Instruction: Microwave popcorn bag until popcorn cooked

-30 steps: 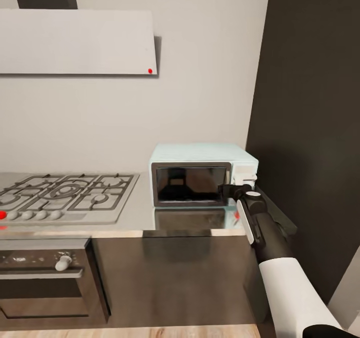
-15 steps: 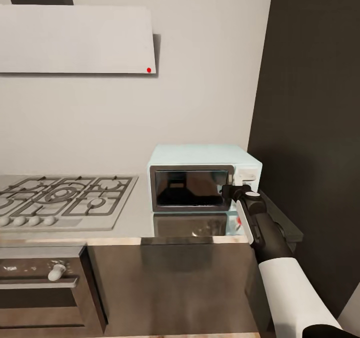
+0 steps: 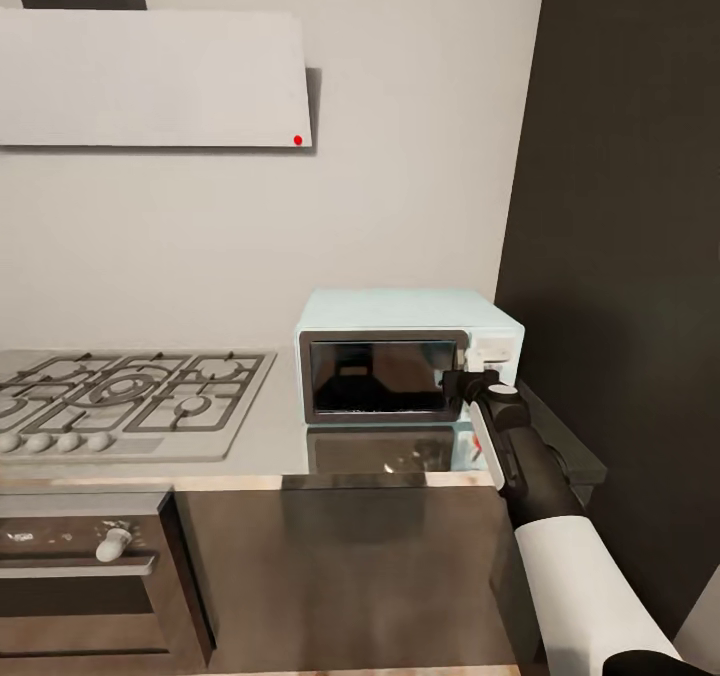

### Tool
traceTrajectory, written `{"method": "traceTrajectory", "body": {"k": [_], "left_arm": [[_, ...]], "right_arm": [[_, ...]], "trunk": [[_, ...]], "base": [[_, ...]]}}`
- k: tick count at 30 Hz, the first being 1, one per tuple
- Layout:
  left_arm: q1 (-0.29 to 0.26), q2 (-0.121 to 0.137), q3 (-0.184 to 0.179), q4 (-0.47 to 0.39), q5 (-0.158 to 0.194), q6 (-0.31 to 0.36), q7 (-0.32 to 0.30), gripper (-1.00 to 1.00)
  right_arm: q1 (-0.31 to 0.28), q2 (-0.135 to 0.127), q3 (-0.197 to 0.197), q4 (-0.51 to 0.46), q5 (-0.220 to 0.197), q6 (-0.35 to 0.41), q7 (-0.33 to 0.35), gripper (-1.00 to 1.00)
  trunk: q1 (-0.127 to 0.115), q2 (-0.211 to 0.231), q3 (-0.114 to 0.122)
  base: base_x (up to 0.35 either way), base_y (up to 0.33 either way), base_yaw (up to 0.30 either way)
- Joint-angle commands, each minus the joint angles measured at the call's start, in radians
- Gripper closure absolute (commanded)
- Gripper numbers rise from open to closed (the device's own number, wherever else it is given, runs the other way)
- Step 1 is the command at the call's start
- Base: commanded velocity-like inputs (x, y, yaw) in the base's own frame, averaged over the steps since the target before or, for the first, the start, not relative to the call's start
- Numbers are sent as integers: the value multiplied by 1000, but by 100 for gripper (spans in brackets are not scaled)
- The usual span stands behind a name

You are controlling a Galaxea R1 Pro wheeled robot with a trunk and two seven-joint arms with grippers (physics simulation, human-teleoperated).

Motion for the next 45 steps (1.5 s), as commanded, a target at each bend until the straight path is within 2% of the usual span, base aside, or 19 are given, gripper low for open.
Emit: {"method": "traceTrajectory", "body": {"k": [1,10,25,37,45], "left_arm": [[-1,0,-1,1,6,-2,-1,-100],[-1,0,-1,1,6,-3,-1,-100],[-1,0,1,1,7,-4,0,-100],[-1,0,4,1,9,-4,0,-100],[-1,0,2,1,9,-4,0,-100]], "right_arm": [[-4,1,0,-1,1,3,7,100],[-4,-7,0,-2,1,4,9,100],[-4,-7,0,-2,6,2,7,100],[-4,-4,0,-2,7,3,-2,100],[-4,-2,2,-2,7,4,-11,100]], "trunk": [[0,0,-1],[0,0,-1],[0,0,-1],[0,0,-1],[0,0,-1]], "base": [[0,0,0],[-12,0,0],[-262,0,0],[-41,0,0],[-214,0,0]]}}
